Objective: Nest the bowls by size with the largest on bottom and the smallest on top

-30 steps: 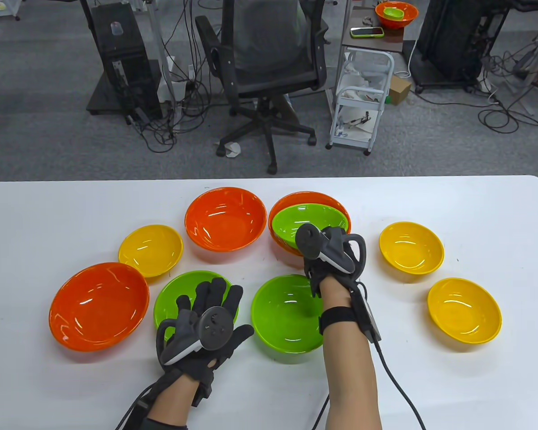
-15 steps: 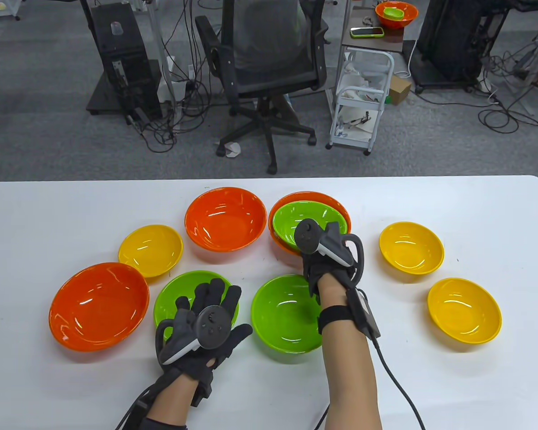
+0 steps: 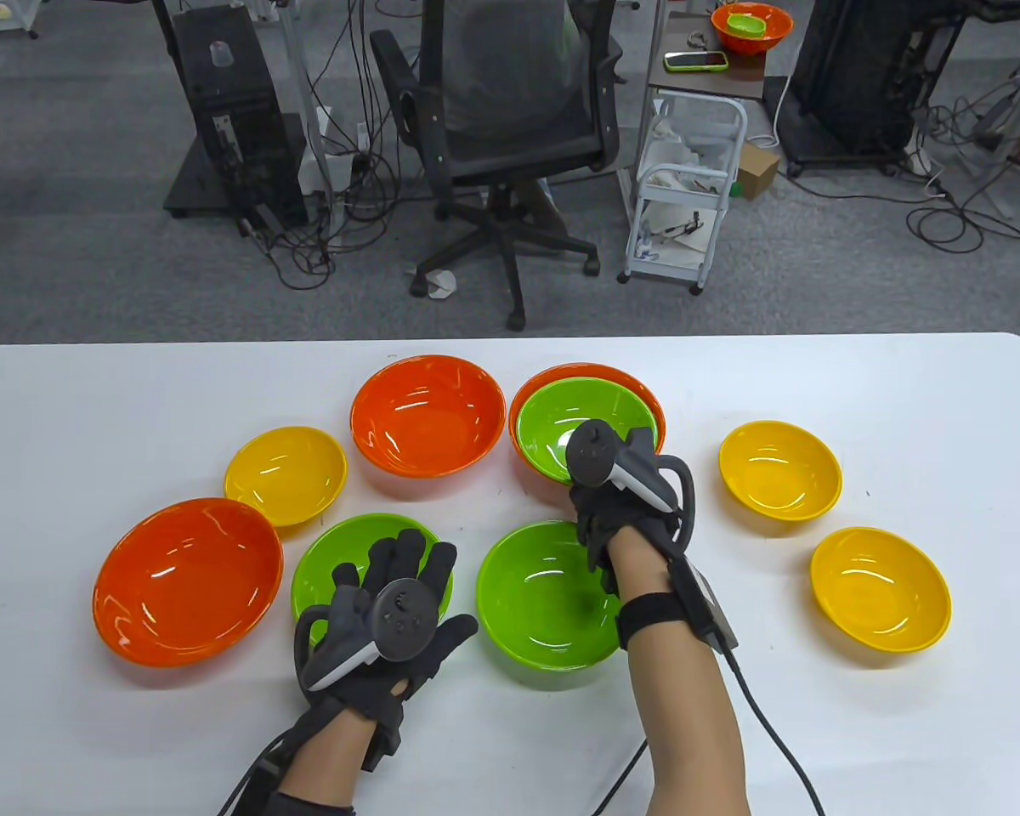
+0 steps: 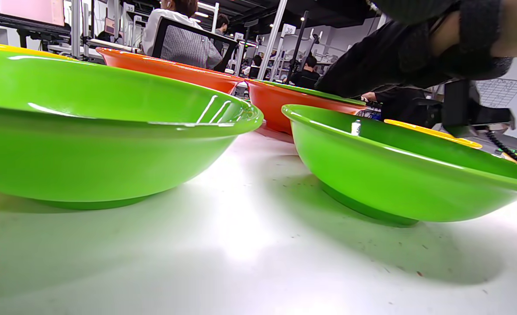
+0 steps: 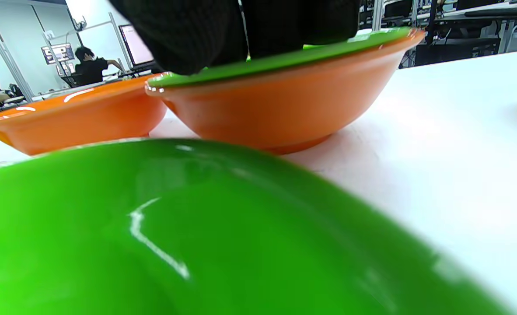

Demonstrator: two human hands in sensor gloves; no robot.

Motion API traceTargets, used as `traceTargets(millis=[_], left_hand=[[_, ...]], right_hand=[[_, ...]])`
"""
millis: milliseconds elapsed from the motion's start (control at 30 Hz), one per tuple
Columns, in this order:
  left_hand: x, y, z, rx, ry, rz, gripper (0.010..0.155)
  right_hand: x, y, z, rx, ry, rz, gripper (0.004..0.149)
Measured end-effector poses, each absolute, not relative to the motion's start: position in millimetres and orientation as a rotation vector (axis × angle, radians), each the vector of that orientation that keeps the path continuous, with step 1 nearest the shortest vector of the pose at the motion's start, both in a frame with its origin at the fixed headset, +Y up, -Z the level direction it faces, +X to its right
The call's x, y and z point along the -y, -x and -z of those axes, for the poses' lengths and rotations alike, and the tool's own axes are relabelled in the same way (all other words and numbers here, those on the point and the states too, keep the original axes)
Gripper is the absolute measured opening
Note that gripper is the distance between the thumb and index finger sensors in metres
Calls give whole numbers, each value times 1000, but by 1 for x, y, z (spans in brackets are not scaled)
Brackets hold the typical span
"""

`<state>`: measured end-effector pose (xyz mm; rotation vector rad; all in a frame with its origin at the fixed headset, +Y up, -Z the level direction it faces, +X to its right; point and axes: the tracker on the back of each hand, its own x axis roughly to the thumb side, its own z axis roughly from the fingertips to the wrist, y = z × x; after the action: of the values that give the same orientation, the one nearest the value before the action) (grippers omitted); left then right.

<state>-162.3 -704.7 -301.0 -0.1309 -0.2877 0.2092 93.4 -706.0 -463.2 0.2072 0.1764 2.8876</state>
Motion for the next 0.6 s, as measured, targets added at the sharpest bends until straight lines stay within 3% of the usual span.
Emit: traceTargets(millis=[267,600], left_hand=[[704,162,301,288,124,-204,83],[700,163,296,296,110,-235,83]], right_hand=[[680,-132,420,8,-164,-2920,61],[688,-193,363,130,46,-3001,67]])
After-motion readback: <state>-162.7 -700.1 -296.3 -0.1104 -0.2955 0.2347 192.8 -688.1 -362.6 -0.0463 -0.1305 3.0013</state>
